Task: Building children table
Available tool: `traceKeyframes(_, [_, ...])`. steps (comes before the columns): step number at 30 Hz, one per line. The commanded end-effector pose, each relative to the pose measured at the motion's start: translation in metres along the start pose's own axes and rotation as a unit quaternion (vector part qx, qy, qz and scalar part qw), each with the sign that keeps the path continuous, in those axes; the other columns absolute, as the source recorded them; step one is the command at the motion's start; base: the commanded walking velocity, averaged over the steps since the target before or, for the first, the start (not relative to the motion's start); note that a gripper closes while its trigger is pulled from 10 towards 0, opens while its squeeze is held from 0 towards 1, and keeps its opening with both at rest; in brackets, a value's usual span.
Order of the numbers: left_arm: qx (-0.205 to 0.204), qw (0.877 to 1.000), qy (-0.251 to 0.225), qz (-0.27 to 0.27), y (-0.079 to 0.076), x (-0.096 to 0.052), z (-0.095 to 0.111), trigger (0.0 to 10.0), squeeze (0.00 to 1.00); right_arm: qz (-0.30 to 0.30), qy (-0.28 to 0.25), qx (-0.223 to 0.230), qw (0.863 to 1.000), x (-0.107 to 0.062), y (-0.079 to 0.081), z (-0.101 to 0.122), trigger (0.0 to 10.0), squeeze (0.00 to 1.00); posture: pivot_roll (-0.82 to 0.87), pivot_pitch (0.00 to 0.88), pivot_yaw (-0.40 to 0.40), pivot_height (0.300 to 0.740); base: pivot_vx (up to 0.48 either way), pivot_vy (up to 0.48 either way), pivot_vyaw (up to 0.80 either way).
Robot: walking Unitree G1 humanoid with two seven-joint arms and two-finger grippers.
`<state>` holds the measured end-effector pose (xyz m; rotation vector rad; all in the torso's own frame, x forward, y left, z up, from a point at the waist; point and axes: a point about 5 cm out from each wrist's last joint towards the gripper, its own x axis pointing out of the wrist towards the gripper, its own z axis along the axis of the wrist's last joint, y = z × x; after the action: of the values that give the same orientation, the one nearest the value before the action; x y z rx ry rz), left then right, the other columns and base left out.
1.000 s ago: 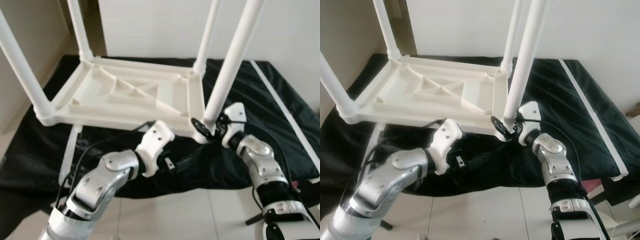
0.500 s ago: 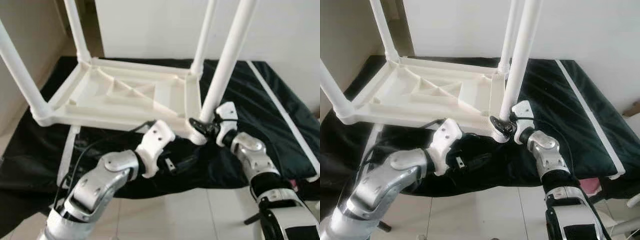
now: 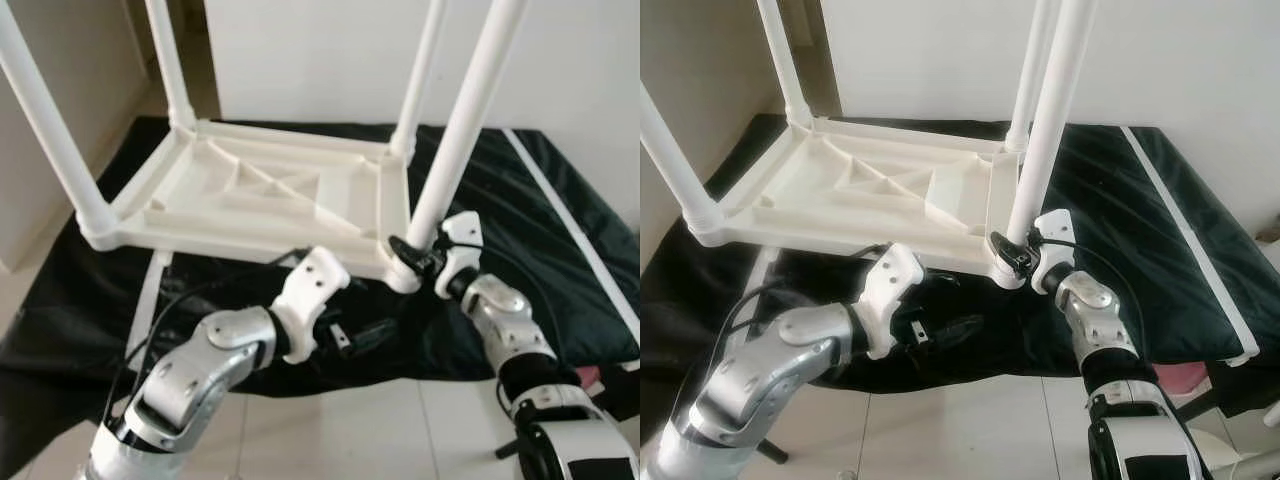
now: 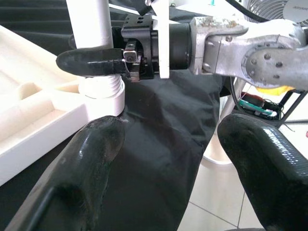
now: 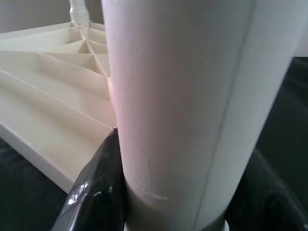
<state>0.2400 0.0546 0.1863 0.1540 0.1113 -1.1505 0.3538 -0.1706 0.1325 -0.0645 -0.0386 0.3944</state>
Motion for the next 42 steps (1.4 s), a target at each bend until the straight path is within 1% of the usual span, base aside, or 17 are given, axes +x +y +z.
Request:
traceKeyframes(1, [-0.003, 1.000, 0.003, -0.008, -0.001, 0.000, 0.000, 10.0, 0.00, -0.043, 0.059, 0.011, 0.997, -0.010, -0.001, -0.024, 10.0, 0.00, 0.04, 0.071, -0.023, 0.740, 0.000, 0.000, 0.00])
traceKeyframes(2, [-0.009, 1.000, -0.001, -0.008, 0.000, 0.000, 0.001, 10.0, 0.00, -0.086, 0.062, 0.030, 0.994, -0.011, 0.003, -0.025, 10.0, 0.00, 0.03, 0.074, -0.019, 0.740, 0.000, 0.000, 0.00])
traceKeyframes(3, [-0.009, 1.000, -0.001, -0.008, 0.000, 0.000, 0.001, 10.0, 0.00, -0.086, 0.062, 0.030, 0.994, -0.011, 0.003, -0.025, 10.0, 0.00, 0.03, 0.074, -0.019, 0.740, 0.000, 0.000, 0.00])
traceKeyframes(5, [-0.012, 1.000, -0.005, -0.004, 0.003, 0.001, 0.001, 10.0, 0.00, -0.167, 0.069, 0.057, 0.982, -0.016, 0.012, -0.029, 10.0, 0.00, 0.02, 0.070, -0.021, 0.740, 0.000, 0.000, 0.00])
traceKeyframes(8, [-0.013, 1.000, -0.005, -0.003, 0.003, 0.001, 0.001, 10.0, 0.00, -0.202, 0.071, 0.070, 0.974, -0.019, 0.017, -0.031, 10.0, 0.00, 0.02, 0.068, -0.012, 0.740, 0.000, 0.000, 0.00])
traceKeyframes(10, [-0.014, 1.000, -0.005, 0.003, 0.007, 0.002, -0.002, 10.0, 0.00, -0.280, 0.076, 0.099, 0.952, -0.024, 0.029, -0.035, 10.0, 0.00, 0.00, 0.053, -0.003, 0.740, 0.000, 0.000, 0.00])
traceKeyframes(14, [-0.015, 1.000, -0.006, 0.005, 0.008, 0.002, -0.002, 10.0, 0.00, -0.292, 0.079, 0.107, 0.947, -0.025, 0.032, -0.036, 10.0, 0.00, 0.00, 0.053, -0.003, 0.740, 0.000, 0.000, 0.00])
traceKeyframes(16, [-0.011, 1.000, -0.008, 0.012, 0.011, 0.003, -0.002, 10.0, 0.00, -0.312, 0.079, 0.137, 0.937, -0.022, 0.049, -0.036, 10.0, 0.00, -0.01, 0.027, 0.001, 0.740, 0.000, 0.000, 0.00])
traceKeyframes(17, [-0.011, 1.000, -0.008, 0.012, 0.011, 0.003, -0.002, 10.0, 0.00, -0.312, 0.079, 0.137, 0.937, -0.022, 0.049, -0.036, 10.0, 0.00, -0.01, 0.027, 0.001, 0.740, 0.000, 0.000, 0.00])
traceKeyframes(19, [-0.012, 1.000, -0.015, 0.023, 0.017, 0.004, 0.000, 10.0, 0.00, -0.293, 0.078, 0.151, 0.941, -0.019, 0.065, -0.031, 10.0, 0.00, -0.02, 0.000, 0.006, 0.740, 0.000, 0.000, 0.00])
traceKeyframes(23, [-0.008, 0.999, -0.018, 0.034, 0.021, 0.005, 0.001, 10.0, 0.00, -0.288, 0.068, 0.145, 0.944, -0.019, 0.064, -0.024, 10.0, 0.00, -0.02, 0.000, 0.006, 0.740, 0.000, 0.000, 0.00])
traceKeyframes(28, [0.011, 0.998, -0.027, 0.062, 0.032, 0.003, 0.002, 10.0, 0.00, -0.287, 0.025, 0.122, 0.950, -0.025, 0.051, -0.012, 10.0, 0.00, -0.03, 0.000, 0.003, 0.740, 0.000, 0.000, 0.00])
traceKeyframes(31, [0.016, 0.998, -0.025, 0.064, 0.032, 0.000, -0.001, 10.0, 0.00, -0.263, 0.003, 0.122, 0.957, -0.030, 0.048, -0.008, 10.0, 0.47, -0.02, 0.000, -0.005, 0.740, 0.000, 0.000, 0.00])
traceKeyframes(34, [0.017, 0.998, -0.024, 0.064, 0.032, 0.000, -0.002, 10.0, 0.00, -0.258, 0.001, 0.124, 0.958, -0.031, 0.048, -0.007, 10.0, 0.47, -0.02, 0.000, -0.005, 0.740, 0.000, 0.000, 0.00])
traceKeyframes(35, [0.020, 0.998, -0.022, 0.064, 0.032, 0.000, -0.003, 10.0, 0.00, -0.256, 0.000, 0.119, 0.959, -0.032, 0.047, -0.006, 10.0, 0.95, -0.02, 0.000, -0.005, 0.740, 0.000, 0.000, 0.00])
traceKeyframes(36, [0.022, 0.998, -0.021, 0.064, 0.032, -0.001, -0.005, 10.0, 0.00, -0.243, -0.010, 0.118, 0.963, -0.034, 0.046, -0.004, 10.0, 1.00, -0.03, 0.000, -0.006, 0.740, 0.000, 0.000, 0.00])
traceKeyframes(42, [0.030, 0.997, -0.022, 0.064, 0.032, 0.000, -0.008, 10.0, 0.00, -0.208, -0.025, 0.104, 0.972, -0.039, 0.043, -0.001, 10.0, 1.00, -0.03, 0.000, -0.005, 0.740, 0.000, 0.000, 0.00])
